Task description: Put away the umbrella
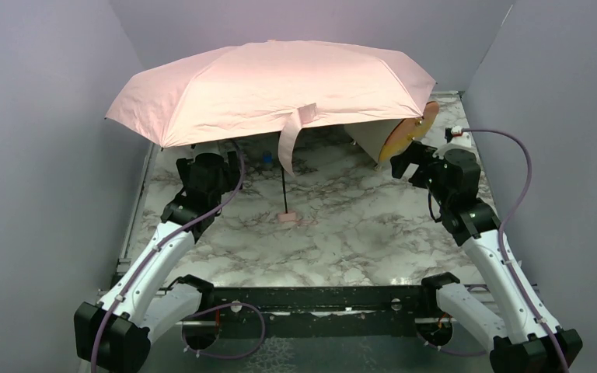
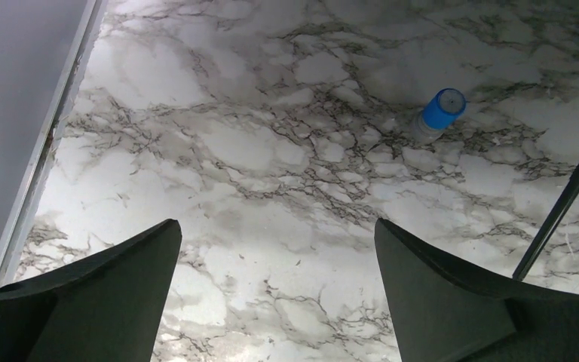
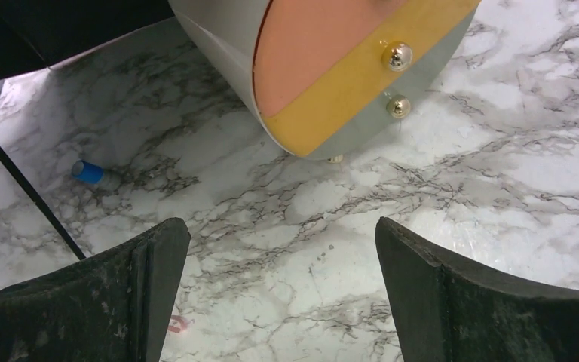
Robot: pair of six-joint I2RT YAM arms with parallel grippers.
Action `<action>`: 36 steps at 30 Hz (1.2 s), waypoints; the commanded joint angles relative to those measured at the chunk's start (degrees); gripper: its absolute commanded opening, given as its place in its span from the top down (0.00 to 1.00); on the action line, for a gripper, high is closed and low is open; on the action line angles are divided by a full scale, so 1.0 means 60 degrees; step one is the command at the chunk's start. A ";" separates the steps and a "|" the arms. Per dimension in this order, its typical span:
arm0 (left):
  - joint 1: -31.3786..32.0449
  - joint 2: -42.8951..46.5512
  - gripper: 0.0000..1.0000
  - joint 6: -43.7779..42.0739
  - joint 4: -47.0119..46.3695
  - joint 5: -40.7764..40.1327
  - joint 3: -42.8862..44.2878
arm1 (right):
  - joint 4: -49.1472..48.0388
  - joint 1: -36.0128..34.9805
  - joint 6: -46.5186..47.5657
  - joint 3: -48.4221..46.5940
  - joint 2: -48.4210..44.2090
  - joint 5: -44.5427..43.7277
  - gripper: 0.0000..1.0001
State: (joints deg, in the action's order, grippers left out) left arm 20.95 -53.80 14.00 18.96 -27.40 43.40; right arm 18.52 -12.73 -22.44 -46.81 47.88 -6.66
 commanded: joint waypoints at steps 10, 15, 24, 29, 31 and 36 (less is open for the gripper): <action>-0.0089 0.0218 0.01 0.0048 -0.0349 0.0922 0.0513 | -0.0577 0.0082 0.0117 -0.0294 -0.0170 0.0899 0.00; -0.0091 0.0108 0.01 0.0674 -0.1185 0.2068 0.0305 | -0.1037 0.0086 0.0295 -0.0003 -0.0273 0.1943 0.00; -0.0079 -0.0929 0.02 0.1966 -0.4810 0.4470 -0.0605 | -0.1524 0.0086 0.0132 0.0575 -0.0519 0.3025 0.00; 0.0309 -0.2223 0.03 0.1651 -0.6273 0.5315 -0.0492 | -0.1533 0.0084 0.0136 0.0828 -0.0670 0.3112 0.00; 0.0526 -0.2740 0.04 0.1443 -0.6370 0.5272 -0.0208 | -0.1454 0.0086 0.0111 0.0848 -0.0677 0.3158 0.00; 0.0711 -0.3753 0.06 0.1435 -0.6706 0.5309 0.0128 | -0.1432 0.0086 -0.0008 0.0991 -0.0812 0.3323 0.00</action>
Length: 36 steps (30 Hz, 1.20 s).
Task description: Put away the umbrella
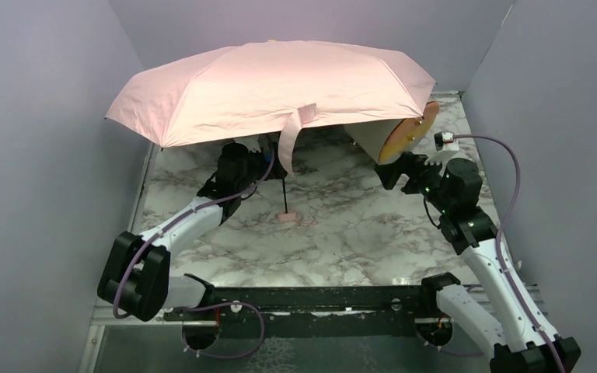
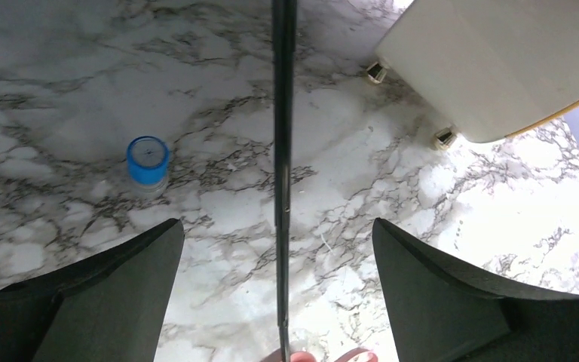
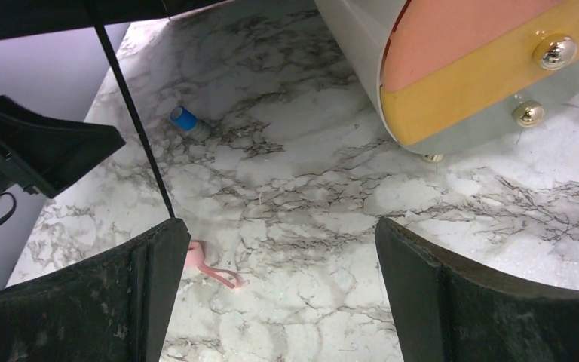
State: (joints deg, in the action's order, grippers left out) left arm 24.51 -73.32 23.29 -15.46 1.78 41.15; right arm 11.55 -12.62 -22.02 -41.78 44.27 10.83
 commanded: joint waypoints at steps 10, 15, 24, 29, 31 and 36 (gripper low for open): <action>0.0119 -0.2280 0.34 -0.0231 -0.1021 0.0371 0.1535 | -0.0178 0.0064 -0.0118 0.0238 -0.0338 0.0530 0.01; 0.0107 -0.2706 0.45 -0.0425 -0.1019 0.0492 0.2189 | -0.0285 0.0068 -0.0142 0.0324 -0.0364 0.0726 0.03; 0.0104 -0.3060 0.70 -0.0800 -0.0755 0.0963 0.2677 | -0.0404 0.0060 -0.0388 0.0264 -0.0286 0.0947 0.08; 0.0104 -0.2983 0.83 -0.1029 -0.0497 0.1077 0.2699 | -0.0293 0.0067 -0.0419 0.0059 -0.0158 0.0610 0.09; 0.0104 -0.2912 0.92 -0.1142 -0.0220 0.1069 0.2795 | -0.0127 0.0068 -0.0466 -0.0176 -0.0051 0.0368 0.08; 0.0104 -0.2505 0.99 -0.1545 0.0413 0.1132 0.3079 | 0.0044 0.0068 -0.0642 -0.0769 0.0362 0.0445 0.08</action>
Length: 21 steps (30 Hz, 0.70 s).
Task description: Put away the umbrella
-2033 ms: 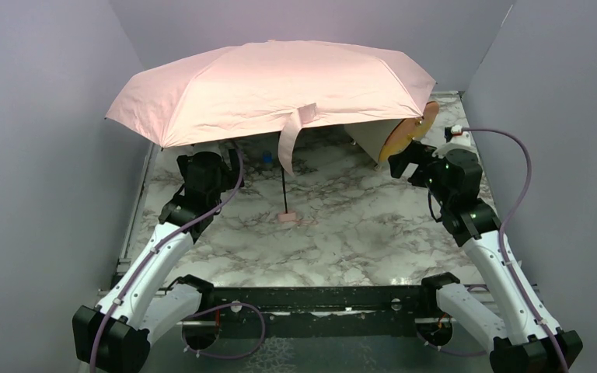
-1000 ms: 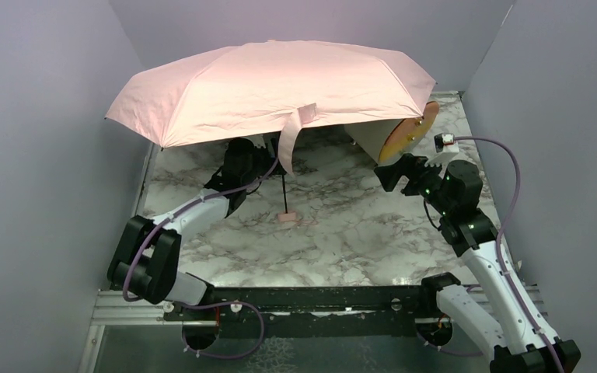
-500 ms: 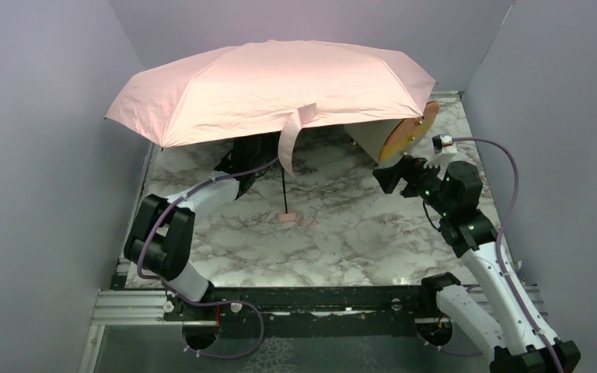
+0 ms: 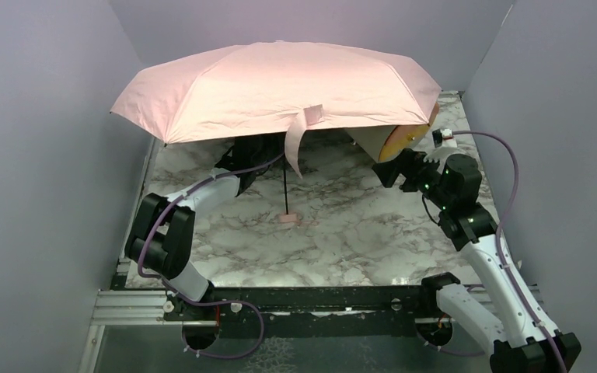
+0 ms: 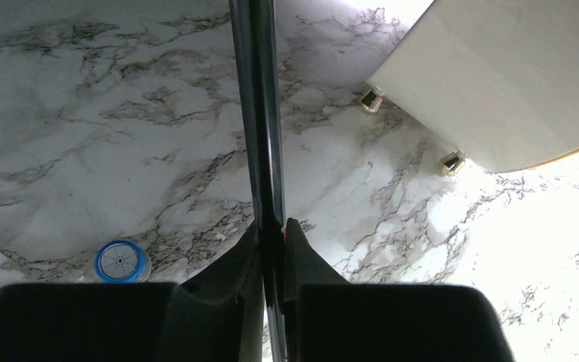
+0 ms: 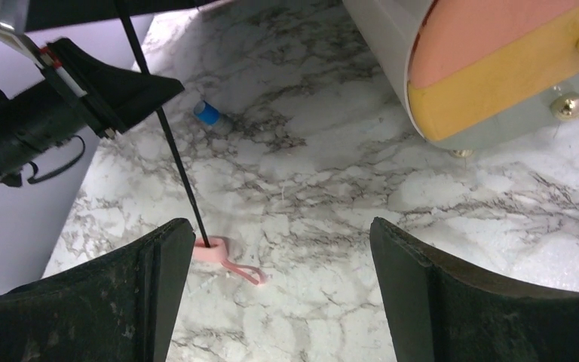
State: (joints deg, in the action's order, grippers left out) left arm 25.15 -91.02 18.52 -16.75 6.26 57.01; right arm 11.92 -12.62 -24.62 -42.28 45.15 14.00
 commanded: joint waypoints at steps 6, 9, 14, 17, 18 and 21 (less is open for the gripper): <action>0.0000 0.0996 1.00 -0.1291 0.1546 0.0861 0.1261 | 0.0029 0.0067 -0.0100 -0.1316 0.0704 0.0459 0.08; -0.0002 0.1136 1.00 -0.1203 0.1939 0.1077 0.1827 | 0.0040 0.0068 0.0094 -0.1744 0.0809 0.0547 0.08; -0.0002 0.1135 1.00 -0.0339 0.2022 0.1599 0.2689 | -0.0421 0.0066 -0.0205 -0.1990 0.0872 0.0935 0.08; -0.0002 0.1065 1.00 0.0285 0.1999 0.2028 0.3108 | -0.0818 0.0068 -0.0507 -0.1975 0.0887 0.1368 0.09; 0.0006 0.1073 1.00 0.0478 0.1889 0.2180 0.3170 | -0.0865 0.0064 -0.0523 -0.1974 0.0886 0.1488 0.09; -0.0002 0.1160 1.00 0.1104 0.1517 0.2530 0.3272 | -0.0854 0.0067 -0.0502 -0.2108 0.0886 0.1460 0.09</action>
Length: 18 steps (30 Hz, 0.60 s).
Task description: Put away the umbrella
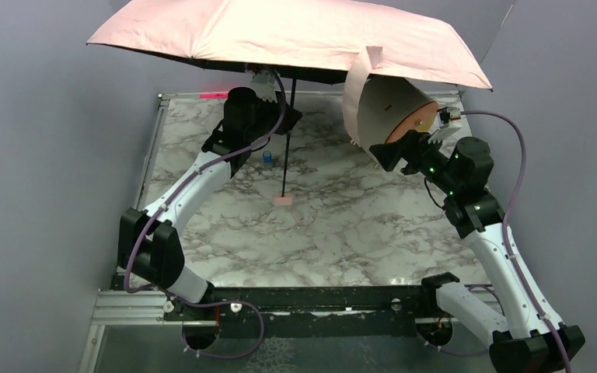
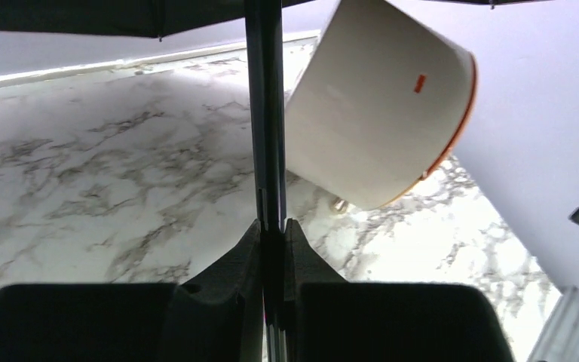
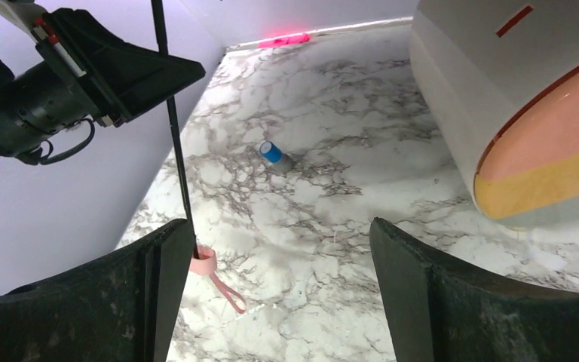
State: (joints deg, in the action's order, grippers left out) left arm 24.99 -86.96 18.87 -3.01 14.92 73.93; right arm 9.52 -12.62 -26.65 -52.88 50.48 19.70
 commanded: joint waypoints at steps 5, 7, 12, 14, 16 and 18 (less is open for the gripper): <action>0.0039 0.0681 1.00 0.1506 -0.0758 0.1574 0.0764 | -0.0575 0.0067 -0.0141 -0.0654 0.0064 0.0507 0.11; 0.0073 0.0829 1.00 0.1602 -0.0806 0.1837 0.0774 | -0.0833 0.0067 -0.0324 -0.0765 0.0180 0.0700 0.11; 0.0358 0.1230 1.00 0.1514 -0.0799 0.2208 0.0664 | -0.2315 0.0068 -0.1336 -0.0828 0.0676 0.1523 0.12; 0.0462 0.1344 1.00 0.1464 -0.0788 0.2310 0.0608 | -0.2939 0.0068 -0.1766 -0.0854 0.0991 0.1824 0.13; 0.0537 0.1416 1.00 0.1472 -0.0809 0.2495 0.0577 | -0.3525 0.0067 -0.2105 -0.0940 0.1339 0.2094 0.14; 0.0635 0.1435 1.00 0.1519 -0.0893 0.2754 0.0589 | -0.3923 0.0066 -0.2195 -0.1138 0.1707 0.2290 0.16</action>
State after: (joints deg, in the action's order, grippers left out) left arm 27.51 -81.06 27.88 -3.57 25.15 75.53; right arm -4.64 -12.62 -35.38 -56.71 57.56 28.14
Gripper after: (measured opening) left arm 0.103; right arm 0.853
